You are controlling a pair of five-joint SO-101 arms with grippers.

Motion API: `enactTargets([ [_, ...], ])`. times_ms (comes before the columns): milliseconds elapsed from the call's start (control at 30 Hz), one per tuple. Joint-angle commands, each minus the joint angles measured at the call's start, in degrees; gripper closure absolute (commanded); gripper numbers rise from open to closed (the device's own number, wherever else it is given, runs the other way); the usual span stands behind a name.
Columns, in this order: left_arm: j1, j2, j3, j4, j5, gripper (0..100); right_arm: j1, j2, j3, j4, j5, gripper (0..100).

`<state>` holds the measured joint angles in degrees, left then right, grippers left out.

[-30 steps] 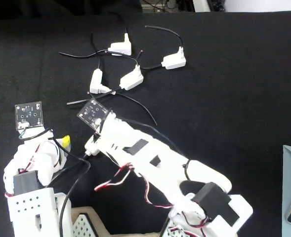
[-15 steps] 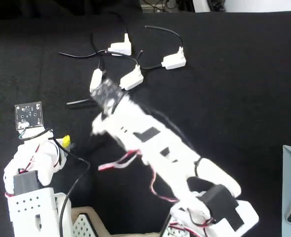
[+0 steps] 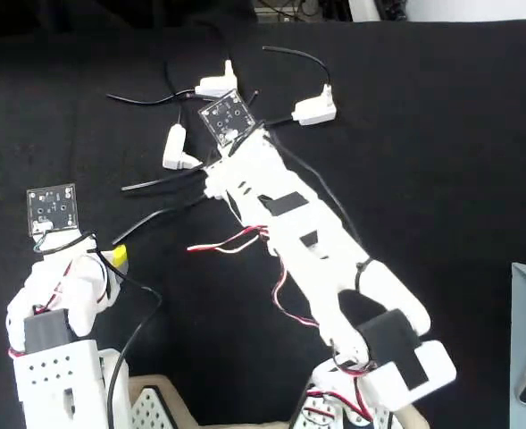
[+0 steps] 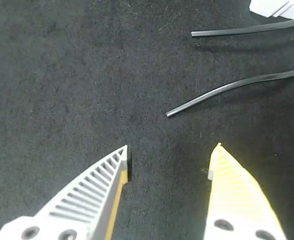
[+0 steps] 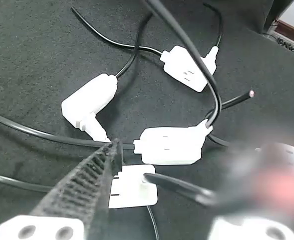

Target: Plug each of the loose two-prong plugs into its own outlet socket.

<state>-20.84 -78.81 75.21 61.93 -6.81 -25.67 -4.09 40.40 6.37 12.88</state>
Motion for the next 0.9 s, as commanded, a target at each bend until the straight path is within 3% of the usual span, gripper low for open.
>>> enactTargets([
  [0,-0.66,-0.44,0.31,-1.49,0.26,74,-1.58,-9.1,2.51,2.81,1.58,71.0],
  [167,-0.66,-0.44,3.12,-6.24,0.26,74,-2.73,-23.34,8.4,11.78,3.16,97.7],
  [200,-0.66,-0.44,3.38,-6.86,0.26,74,-2.64,-26.15,10.07,12.92,3.16,98.9],
  [267,-0.66,-0.44,3.47,-7.21,0.26,74,-1.67,-31.78,14.2,14.59,3.16,95.6],
  [367,-0.66,-0.44,3.12,-7.12,0.35,76,-0.09,-39.87,20.7,15.21,3.16,98.8],
  [533,-0.04,-0.53,1.36,-6.86,0.35,98,5.36,-52.97,30.73,15.21,2.81,98.6],
  [633,-0.13,-0.53,0.92,-6.77,0.62,96,7.74,-59.82,35.65,15.74,-0.18,98.6],
  [867,-0.04,-4.66,1.54,-6.68,0.79,97,8.62,-73.8,39.69,28.04,-5.98,98.5],
])
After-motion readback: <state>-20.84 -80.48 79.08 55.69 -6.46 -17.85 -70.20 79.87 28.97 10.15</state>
